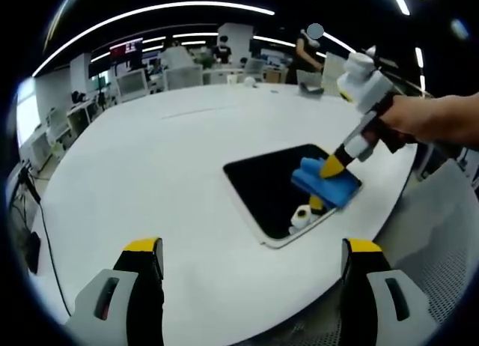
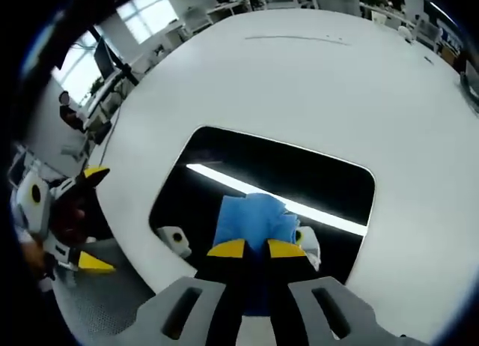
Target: Wipe the mirror surface with the cleaning cloth until all visible marks leave the cleaned area.
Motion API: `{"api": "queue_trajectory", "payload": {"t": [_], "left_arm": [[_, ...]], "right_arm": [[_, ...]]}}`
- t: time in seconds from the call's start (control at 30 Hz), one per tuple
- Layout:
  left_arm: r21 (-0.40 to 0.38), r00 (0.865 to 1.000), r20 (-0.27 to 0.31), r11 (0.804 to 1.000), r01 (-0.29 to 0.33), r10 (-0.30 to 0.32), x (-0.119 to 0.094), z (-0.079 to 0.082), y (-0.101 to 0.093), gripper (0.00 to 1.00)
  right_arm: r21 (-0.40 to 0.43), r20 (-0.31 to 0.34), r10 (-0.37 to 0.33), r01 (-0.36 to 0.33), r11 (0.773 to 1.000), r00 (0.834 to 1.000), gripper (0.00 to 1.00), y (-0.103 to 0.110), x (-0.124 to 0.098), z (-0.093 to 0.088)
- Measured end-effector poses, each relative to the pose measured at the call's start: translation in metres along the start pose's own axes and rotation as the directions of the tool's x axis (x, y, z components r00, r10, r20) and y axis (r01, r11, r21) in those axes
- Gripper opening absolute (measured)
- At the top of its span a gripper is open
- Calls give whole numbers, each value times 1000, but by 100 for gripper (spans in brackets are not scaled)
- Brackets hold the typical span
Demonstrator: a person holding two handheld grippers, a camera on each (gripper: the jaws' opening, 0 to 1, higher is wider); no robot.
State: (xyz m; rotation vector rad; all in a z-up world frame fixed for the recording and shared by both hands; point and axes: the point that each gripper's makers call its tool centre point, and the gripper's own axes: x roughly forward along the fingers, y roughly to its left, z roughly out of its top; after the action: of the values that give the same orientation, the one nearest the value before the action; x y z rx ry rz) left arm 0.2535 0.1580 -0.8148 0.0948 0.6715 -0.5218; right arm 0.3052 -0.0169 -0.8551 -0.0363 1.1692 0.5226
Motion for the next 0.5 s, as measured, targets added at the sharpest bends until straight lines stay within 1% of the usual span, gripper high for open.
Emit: {"api": "queue_trajectory", "payload": {"t": [0.5], "left_arm": [[1, 1000, 0, 1000, -4, 4, 0, 0, 0, 99]], "right_arm": [[2, 8, 23, -23, 1000, 1000, 4, 14, -8, -23]]}}
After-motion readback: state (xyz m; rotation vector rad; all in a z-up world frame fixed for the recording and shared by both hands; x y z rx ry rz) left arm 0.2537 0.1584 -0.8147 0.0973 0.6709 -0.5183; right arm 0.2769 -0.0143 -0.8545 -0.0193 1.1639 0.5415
